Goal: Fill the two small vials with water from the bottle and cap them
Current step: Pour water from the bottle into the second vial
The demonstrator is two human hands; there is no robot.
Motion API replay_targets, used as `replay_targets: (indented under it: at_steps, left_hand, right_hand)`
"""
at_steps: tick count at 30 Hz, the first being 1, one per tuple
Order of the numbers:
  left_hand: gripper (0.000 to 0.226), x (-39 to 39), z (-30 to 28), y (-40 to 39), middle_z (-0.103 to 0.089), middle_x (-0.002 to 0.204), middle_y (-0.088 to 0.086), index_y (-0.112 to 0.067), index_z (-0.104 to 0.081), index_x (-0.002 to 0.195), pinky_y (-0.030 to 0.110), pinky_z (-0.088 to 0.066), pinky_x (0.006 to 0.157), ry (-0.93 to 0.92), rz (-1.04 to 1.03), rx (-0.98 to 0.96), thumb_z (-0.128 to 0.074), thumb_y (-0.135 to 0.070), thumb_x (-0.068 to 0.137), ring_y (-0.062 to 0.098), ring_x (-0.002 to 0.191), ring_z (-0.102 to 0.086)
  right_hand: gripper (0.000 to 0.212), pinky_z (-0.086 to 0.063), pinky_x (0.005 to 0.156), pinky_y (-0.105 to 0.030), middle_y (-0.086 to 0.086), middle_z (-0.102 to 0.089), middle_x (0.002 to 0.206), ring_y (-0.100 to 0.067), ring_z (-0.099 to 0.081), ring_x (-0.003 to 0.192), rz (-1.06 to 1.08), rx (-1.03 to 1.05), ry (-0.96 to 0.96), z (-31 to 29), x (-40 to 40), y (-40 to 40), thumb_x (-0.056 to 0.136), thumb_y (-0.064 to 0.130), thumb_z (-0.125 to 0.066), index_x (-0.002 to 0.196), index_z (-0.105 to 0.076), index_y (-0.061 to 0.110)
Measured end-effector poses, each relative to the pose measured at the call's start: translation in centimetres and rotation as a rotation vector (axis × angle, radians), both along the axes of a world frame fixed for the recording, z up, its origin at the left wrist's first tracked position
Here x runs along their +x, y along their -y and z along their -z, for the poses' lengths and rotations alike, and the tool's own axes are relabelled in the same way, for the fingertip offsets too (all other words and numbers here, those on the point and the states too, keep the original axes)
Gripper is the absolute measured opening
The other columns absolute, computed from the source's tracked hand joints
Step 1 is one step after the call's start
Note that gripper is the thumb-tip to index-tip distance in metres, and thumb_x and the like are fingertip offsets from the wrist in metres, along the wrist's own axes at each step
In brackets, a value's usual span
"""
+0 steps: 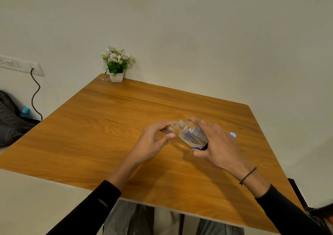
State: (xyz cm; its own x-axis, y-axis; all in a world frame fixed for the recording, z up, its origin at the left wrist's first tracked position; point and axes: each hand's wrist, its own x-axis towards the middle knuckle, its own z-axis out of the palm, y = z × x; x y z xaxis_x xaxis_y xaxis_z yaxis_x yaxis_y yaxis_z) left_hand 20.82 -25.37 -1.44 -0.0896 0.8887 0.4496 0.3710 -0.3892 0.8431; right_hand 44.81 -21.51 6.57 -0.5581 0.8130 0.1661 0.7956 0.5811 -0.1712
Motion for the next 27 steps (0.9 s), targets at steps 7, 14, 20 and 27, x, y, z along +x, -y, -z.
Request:
replay_targets:
  at_steps: [7, 14, 20, 27]
  left_hand:
    - [0.038, -0.1, 0.3, 0.0, -0.073, 0.117, -0.003, -0.030, -0.069, 0.135, 0.019, -0.063, 0.068, 0.013, 0.039, -0.011, -0.076, -0.028, 0.097, 0.014, 0.110, -0.066]
    - [0.040, 0.0, 0.5, 0.2, -0.073, 0.114, -0.007, -0.044, -0.066, 0.129, 0.017, -0.061, 0.071, -0.021, 0.008, 0.025, -0.077, -0.027, 0.096, 0.010, 0.106, -0.067]
    - [0.041, -0.4, 1.3, -0.3, -0.075, 0.113, -0.007, -0.023, -0.070, 0.135, 0.015, -0.057, 0.085, -0.090, -0.018, 0.053, -0.076, -0.033, 0.096, 0.009, 0.107, -0.069]
    - [0.037, -0.2, 1.1, 0.0, -0.073, 0.111, -0.015, -0.030, -0.069, 0.131, 0.011, -0.054, 0.084, -0.100, -0.031, 0.046, -0.078, -0.031, 0.095, 0.004, 0.106, -0.067]
  right_hand:
    - [0.102, -0.049, 0.084, -0.040, 0.015, -0.063, 0.134, -0.015, -0.055, 0.114, -0.011, 0.029, 0.095, -0.8, 0.0, -0.2, 0.075, 0.056, -0.081, 0.158, -0.023, 0.053]
    - [0.103, -0.051, 0.090, -0.045, 0.015, -0.063, 0.136, -0.016, -0.055, 0.115, -0.020, 0.029, 0.133, -1.3, -0.1, 0.0, 0.076, 0.058, -0.082, 0.158, -0.019, 0.054]
    - [0.103, -0.052, 0.088, -0.045, 0.013, -0.064, 0.133, -0.016, -0.055, 0.114, -0.026, 0.037, 0.163, -1.7, 0.0, 0.0, 0.077, 0.058, -0.081, 0.159, -0.020, 0.053]
    - [0.103, -0.053, 0.091, -0.047, 0.011, -0.064, 0.135, -0.017, -0.056, 0.117, -0.033, 0.037, 0.185, -2.0, 0.0, 0.0, 0.077, 0.059, -0.081, 0.158, -0.018, 0.054]
